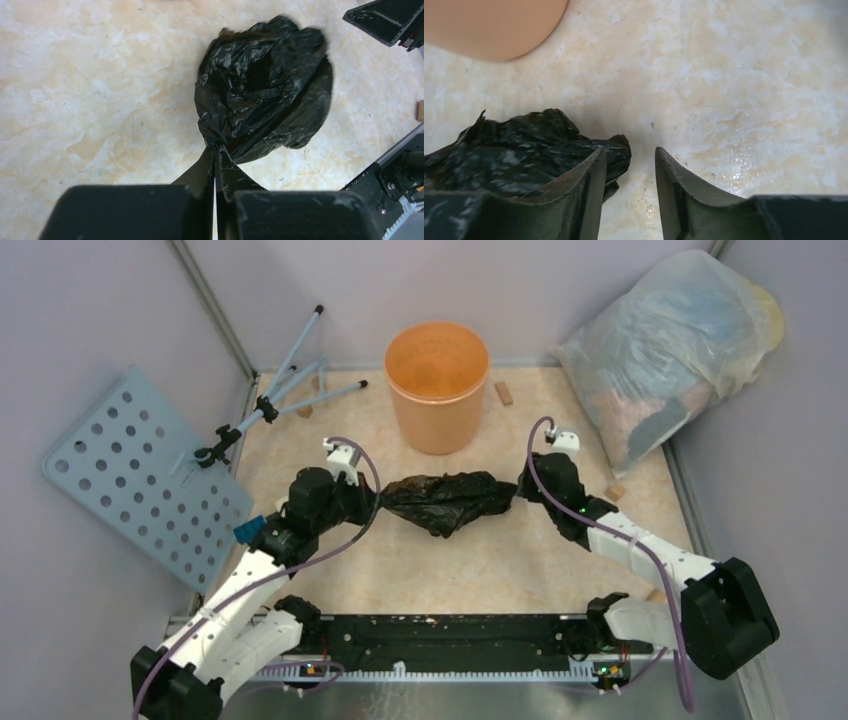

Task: Put the trash bags into the trash bin

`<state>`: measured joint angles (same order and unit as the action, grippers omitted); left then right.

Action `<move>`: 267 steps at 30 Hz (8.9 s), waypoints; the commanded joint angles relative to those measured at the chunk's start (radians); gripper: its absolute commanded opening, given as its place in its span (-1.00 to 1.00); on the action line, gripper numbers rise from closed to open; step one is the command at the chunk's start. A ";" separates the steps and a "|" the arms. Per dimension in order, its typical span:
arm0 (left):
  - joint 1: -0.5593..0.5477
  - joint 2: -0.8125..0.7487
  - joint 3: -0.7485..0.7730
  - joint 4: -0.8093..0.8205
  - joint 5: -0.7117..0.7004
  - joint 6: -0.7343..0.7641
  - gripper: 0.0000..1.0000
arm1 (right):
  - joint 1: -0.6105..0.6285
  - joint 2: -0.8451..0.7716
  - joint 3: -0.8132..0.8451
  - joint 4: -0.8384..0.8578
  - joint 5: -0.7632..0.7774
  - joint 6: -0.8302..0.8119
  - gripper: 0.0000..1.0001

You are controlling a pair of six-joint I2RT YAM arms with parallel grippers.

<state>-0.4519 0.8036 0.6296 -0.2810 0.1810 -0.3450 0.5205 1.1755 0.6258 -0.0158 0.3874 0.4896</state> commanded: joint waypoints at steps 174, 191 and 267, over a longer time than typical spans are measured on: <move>-0.268 0.171 0.007 0.246 -0.060 0.218 0.33 | -0.031 -0.163 -0.060 0.176 -0.515 -0.178 -1.00; -0.269 0.424 0.007 0.361 0.056 0.279 0.14 | -0.031 -0.106 -0.029 0.158 -0.523 -0.175 -1.00; -0.269 0.552 0.068 0.920 0.435 -0.346 0.33 | 0.049 -0.266 -0.002 -0.018 -0.668 -0.150 0.68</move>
<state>-0.7109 1.3197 0.6720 0.4351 0.4706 -0.6254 0.5671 0.9337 0.6289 -0.0742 -0.1791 0.3683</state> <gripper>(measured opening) 0.528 0.823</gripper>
